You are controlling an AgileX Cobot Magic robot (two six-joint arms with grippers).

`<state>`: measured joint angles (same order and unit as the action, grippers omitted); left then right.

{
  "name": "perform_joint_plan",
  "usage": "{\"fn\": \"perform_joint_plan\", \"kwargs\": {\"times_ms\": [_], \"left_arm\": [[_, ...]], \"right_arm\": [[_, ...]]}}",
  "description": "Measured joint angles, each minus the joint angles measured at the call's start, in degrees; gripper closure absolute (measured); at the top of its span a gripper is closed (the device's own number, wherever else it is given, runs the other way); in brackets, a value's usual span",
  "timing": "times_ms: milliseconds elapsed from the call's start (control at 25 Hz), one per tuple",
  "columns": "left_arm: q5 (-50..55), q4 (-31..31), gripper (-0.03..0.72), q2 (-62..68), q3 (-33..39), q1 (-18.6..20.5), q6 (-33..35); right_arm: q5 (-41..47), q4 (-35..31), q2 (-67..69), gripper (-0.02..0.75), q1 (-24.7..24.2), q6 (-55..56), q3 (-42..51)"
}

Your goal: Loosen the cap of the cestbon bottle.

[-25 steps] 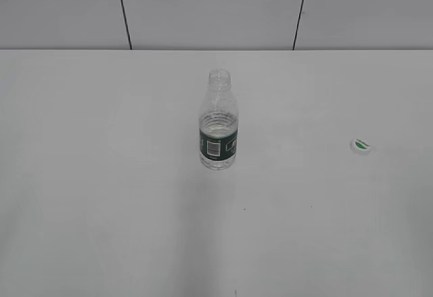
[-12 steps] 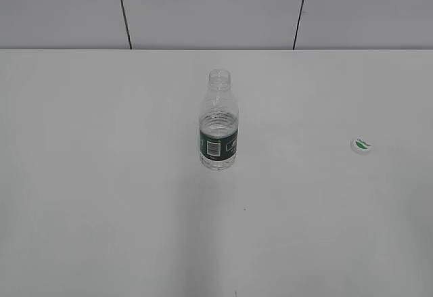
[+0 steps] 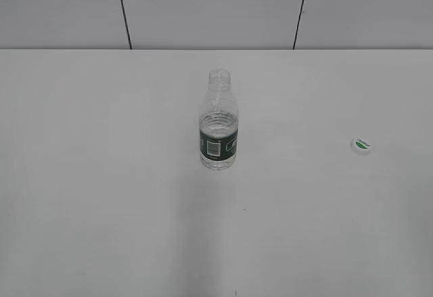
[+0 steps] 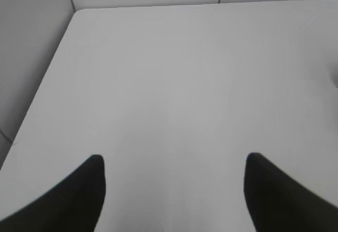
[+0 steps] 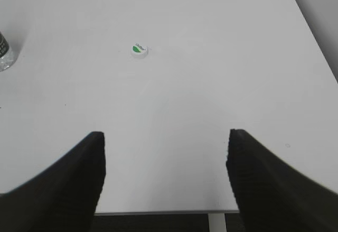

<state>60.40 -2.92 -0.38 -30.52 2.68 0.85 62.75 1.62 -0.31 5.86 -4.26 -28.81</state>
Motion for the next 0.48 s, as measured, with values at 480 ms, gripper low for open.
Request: {"fn": "perform_joint_plan", "kwargs": {"times_ms": [480], "left_arm": [[0.0, 2.4, 0.213, 0.0, 0.1, -0.2, 3.5]], "right_arm": [[0.0, 0.1, 0.0, 0.188, 0.0, 0.0, 0.0]]}}
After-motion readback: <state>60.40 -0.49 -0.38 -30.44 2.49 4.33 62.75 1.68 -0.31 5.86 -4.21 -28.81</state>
